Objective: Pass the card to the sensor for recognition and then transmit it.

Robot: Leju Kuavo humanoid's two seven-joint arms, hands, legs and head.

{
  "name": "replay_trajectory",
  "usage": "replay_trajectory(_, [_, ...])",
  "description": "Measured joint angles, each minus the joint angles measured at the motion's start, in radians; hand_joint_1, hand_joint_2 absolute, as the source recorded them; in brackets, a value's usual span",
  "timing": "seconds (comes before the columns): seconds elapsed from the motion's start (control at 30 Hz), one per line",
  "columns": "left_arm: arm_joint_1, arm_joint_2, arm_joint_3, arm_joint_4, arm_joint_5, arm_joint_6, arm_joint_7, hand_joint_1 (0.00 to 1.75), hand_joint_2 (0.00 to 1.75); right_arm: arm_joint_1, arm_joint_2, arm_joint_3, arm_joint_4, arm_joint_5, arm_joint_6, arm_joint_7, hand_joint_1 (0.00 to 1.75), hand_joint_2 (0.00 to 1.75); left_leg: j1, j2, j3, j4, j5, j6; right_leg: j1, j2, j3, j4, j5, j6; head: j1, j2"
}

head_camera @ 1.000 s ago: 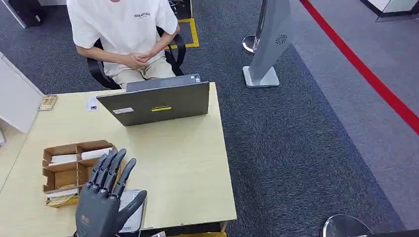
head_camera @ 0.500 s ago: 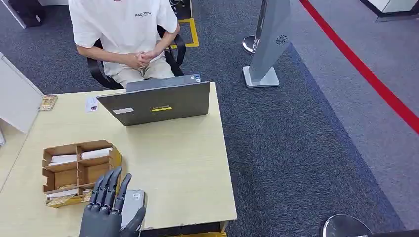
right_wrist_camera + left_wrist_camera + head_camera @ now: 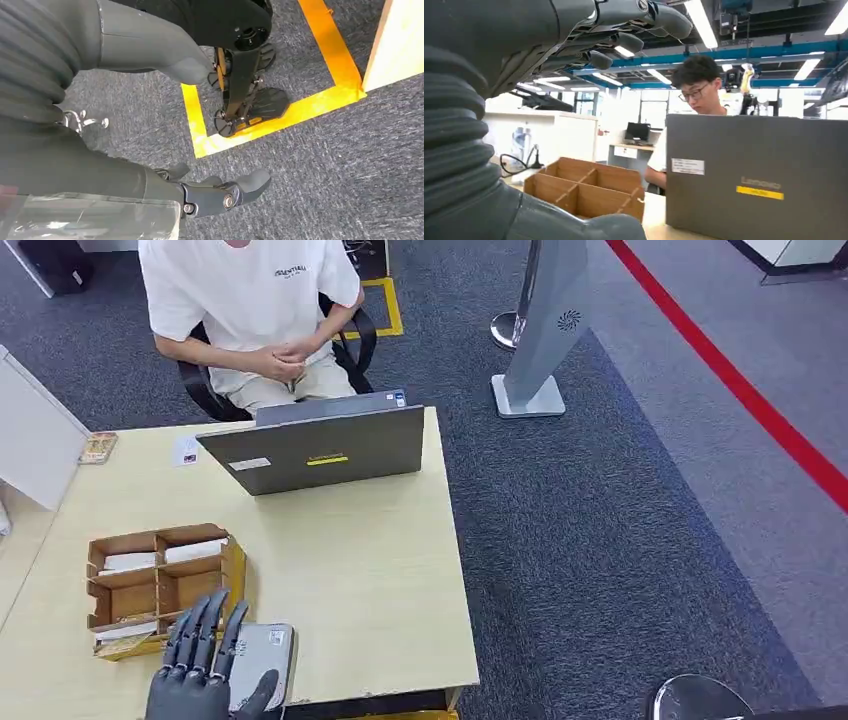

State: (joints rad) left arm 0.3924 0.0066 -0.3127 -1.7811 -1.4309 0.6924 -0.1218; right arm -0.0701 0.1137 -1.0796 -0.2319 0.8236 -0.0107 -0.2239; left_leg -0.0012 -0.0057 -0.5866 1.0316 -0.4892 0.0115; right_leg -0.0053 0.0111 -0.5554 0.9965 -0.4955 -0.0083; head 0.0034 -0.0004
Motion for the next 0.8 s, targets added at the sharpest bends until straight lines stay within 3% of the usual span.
replay_trajectory(0.17, [0.010, -0.106, 0.189, 0.004, 0.024, 0.000, -0.194, 0.00, 1.75, 0.000, 0.000, -0.002, 0.000, 0.012, 0.000, 0.001, 0.00, 1.75, 0.000, 0.000, 0.000, 0.000, 0.000, 0.000, 0.000, 0.000, 0.000, 0.000, 0.000, 0.000, 0.000, 0.000])
replay_trajectory(0.33, [-0.016, -0.236, 0.436, 0.026, 0.068, 0.000, -0.426, 0.00, 1.75, 0.000, 0.000, -0.003, 0.000, 0.025, 0.000, 0.003, 0.00, 1.75, 0.000, 0.000, 0.000, 0.000, 0.000, 0.000, 0.000, 0.000, 0.000, 0.000, 0.000, 0.000, 0.000, 0.000])
replay_trajectory(0.37, [-0.022, -0.258, 0.477, 0.031, 0.074, 0.000, -0.446, 0.00, 1.75, 0.000, 0.000, -0.003, 0.000, 0.027, 0.000, 0.003, 0.00, 1.75, 0.000, 0.000, 0.000, 0.000, 0.000, 0.000, 0.000, 0.000, 0.000, 0.000, 0.000, 0.000, 0.000, 0.000])
replay_trajectory(0.53, [-0.036, -0.316, 0.598, 0.051, 0.078, 0.000, -0.459, 0.00, 1.75, 0.000, 0.000, -0.008, 0.000, 0.027, 0.000, 0.003, 0.00, 1.75, 0.000, 0.000, 0.000, 0.000, 0.000, 0.000, 0.000, 0.000, 0.000, 0.000, 0.000, 0.000, 0.000, 0.000])
replay_trajectory(0.8, [-0.068, -0.346, 0.704, 0.079, 0.091, 0.000, -0.465, 0.00, 1.75, 0.000, 0.001, -0.008, 0.000, 0.038, 0.000, 0.003, 0.00, 1.75, 0.000, 0.000, 0.001, 0.000, 0.000, 0.000, 0.000, 0.000, 0.000, 0.000, 0.000, 0.000, 0.000, 0.000])
